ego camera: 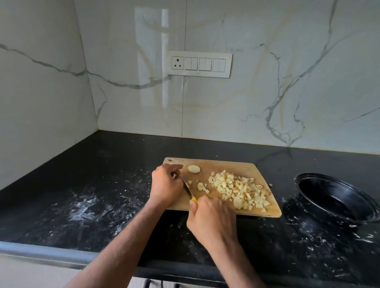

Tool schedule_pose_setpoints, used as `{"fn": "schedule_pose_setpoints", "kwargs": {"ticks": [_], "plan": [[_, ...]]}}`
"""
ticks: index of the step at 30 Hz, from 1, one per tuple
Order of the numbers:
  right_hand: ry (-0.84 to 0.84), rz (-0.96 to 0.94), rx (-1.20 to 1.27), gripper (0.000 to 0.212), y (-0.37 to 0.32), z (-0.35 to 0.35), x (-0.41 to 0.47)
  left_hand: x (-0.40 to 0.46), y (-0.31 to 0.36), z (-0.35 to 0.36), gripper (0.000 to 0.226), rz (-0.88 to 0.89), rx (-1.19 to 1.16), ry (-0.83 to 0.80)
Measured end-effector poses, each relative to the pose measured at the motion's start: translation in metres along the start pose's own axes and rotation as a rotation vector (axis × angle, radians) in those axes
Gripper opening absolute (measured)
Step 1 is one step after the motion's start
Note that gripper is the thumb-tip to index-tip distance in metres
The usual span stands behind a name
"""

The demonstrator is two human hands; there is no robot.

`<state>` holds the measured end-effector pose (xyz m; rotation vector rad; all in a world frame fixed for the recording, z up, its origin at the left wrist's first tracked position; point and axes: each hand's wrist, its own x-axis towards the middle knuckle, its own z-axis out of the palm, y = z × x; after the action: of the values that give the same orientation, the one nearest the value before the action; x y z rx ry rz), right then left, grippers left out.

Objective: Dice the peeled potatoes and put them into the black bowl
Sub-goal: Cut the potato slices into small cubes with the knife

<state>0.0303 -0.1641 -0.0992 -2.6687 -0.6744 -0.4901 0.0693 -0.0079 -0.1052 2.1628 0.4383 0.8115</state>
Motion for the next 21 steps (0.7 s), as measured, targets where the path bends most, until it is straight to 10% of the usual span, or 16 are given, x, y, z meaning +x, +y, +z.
{"fn": "schedule_pose_setpoints", "kwargs": {"ticks": [21], "plan": [[-0.107,0.139,0.077,0.034,0.030,-0.009,0.007,-0.002,-0.002,0.009,0.033,0.141,0.180,-0.134]]}}
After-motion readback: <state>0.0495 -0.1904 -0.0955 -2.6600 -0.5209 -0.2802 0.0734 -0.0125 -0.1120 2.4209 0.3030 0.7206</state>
